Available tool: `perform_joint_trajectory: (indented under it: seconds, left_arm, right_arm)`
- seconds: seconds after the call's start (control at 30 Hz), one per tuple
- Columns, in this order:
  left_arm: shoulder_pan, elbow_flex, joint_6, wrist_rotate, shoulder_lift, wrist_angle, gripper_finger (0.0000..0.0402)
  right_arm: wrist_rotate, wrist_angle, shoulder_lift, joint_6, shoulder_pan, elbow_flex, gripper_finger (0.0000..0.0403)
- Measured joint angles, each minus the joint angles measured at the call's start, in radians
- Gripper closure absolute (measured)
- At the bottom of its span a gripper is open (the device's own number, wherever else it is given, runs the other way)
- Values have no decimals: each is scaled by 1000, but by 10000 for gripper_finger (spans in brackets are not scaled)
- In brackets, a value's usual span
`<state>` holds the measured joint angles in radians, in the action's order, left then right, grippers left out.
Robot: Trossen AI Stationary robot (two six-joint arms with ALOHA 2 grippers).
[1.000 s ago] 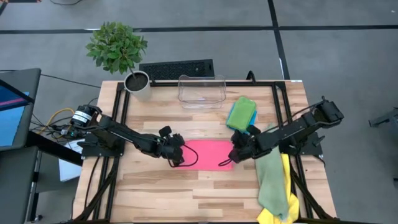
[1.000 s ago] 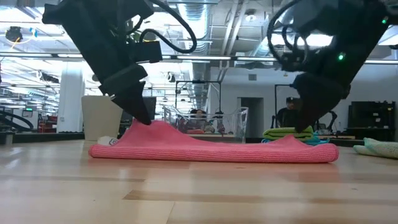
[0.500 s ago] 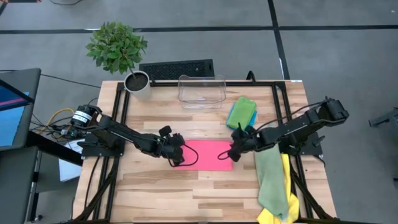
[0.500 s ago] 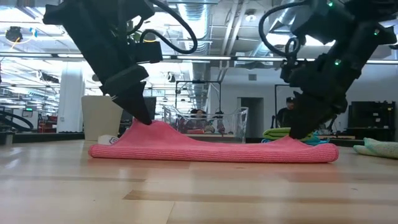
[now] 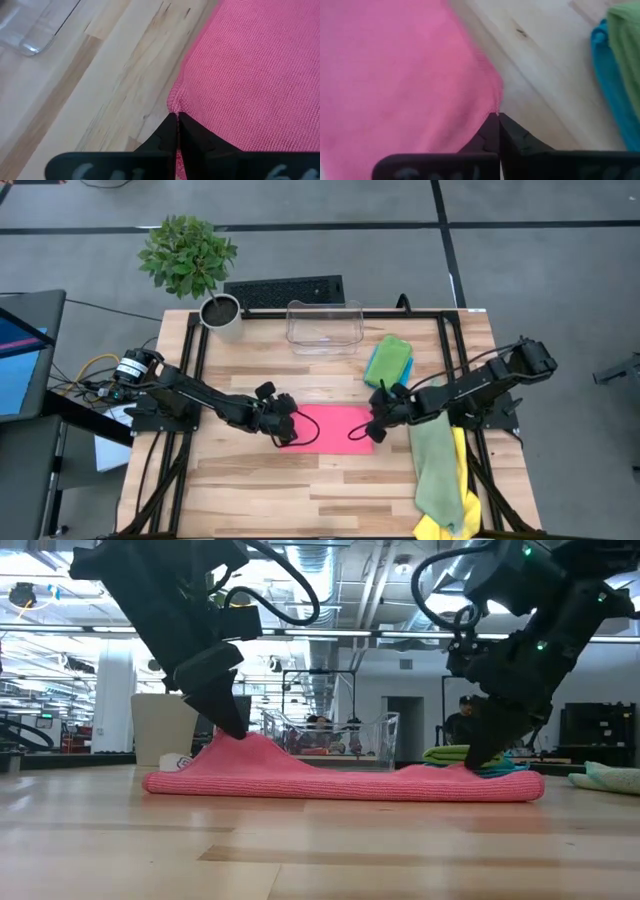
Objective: Fold microfiber towels
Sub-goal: Fold pink microfiber towel
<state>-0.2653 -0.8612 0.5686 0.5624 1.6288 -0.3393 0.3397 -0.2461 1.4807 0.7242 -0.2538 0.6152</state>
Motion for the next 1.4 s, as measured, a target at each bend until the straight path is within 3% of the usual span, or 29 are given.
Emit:
perform_joint_trajectory:
  seconds: [0.1, 0.33, 0.43, 0.6, 0.77, 0.93, 1.2, 1.3, 1.4]
  left_arm:
    - [-3, 0, -41, -19, 0, 0, 390]
    - [-1, 0, -94, -15, 0, -1, 298]
    - [8, 0, -112, -23, 0, -1, 285]
    - [8, 0, -129, -20, 0, -7, 326]
    - [18, 0, -212, 51, 0, -29, 369]
    - [108, 22, -168, -96, 0, -23, 330]
    - [188, 67, -174, -194, 0, 5, 225]
    - [202, 80, -211, -281, 0, 63, 216]
    - [207, 88, -221, -295, 0, 66, 225]
  right_arm:
    - [0, 3, -5, -3, -13, 0, 394]
    - [-1, -2, -8, -3, -21, 0, 396]
    - [-1, -2, -8, -2, -21, 0, 396]
    - [-1, -2, -8, -3, -21, 0, 391]
    - [-1, -2, -8, -2, -21, 0, 392]
    - [-1, -2, -8, 0, -21, 0, 385]
    - [-2, -2, -8, -1, -21, 0, 389]
    - [-2, -3, -8, -1, -21, 0, 384]
    - [-2, -3, -8, -1, -21, 0, 384]
